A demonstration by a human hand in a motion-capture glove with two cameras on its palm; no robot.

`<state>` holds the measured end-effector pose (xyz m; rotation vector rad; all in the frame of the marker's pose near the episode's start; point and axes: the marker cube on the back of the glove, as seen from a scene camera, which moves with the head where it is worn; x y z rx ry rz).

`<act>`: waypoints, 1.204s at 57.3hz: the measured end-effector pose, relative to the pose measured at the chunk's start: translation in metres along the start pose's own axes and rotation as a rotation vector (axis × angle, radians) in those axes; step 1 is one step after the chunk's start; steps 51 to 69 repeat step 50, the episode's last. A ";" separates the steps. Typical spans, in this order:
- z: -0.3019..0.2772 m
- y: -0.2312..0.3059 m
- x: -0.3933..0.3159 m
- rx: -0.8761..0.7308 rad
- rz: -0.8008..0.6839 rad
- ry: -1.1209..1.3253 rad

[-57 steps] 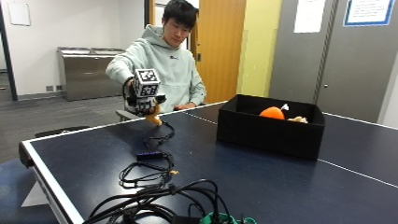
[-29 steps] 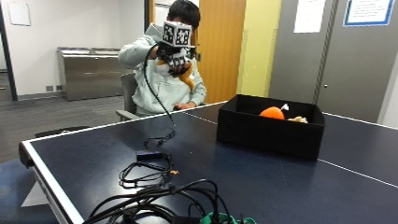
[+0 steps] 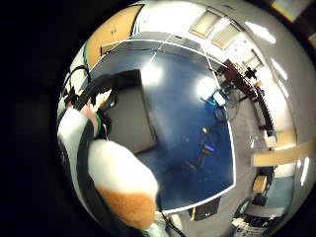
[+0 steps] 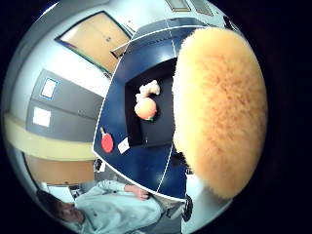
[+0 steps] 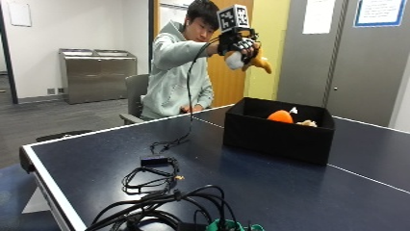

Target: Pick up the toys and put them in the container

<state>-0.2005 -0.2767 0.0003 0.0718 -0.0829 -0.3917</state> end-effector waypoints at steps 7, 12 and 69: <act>0.039 -0.063 0.003 -0.009 0.176 0.031; 0.077 -0.115 0.064 -0.024 0.277 0.148; 0.086 -0.081 0.037 -0.082 0.220 0.230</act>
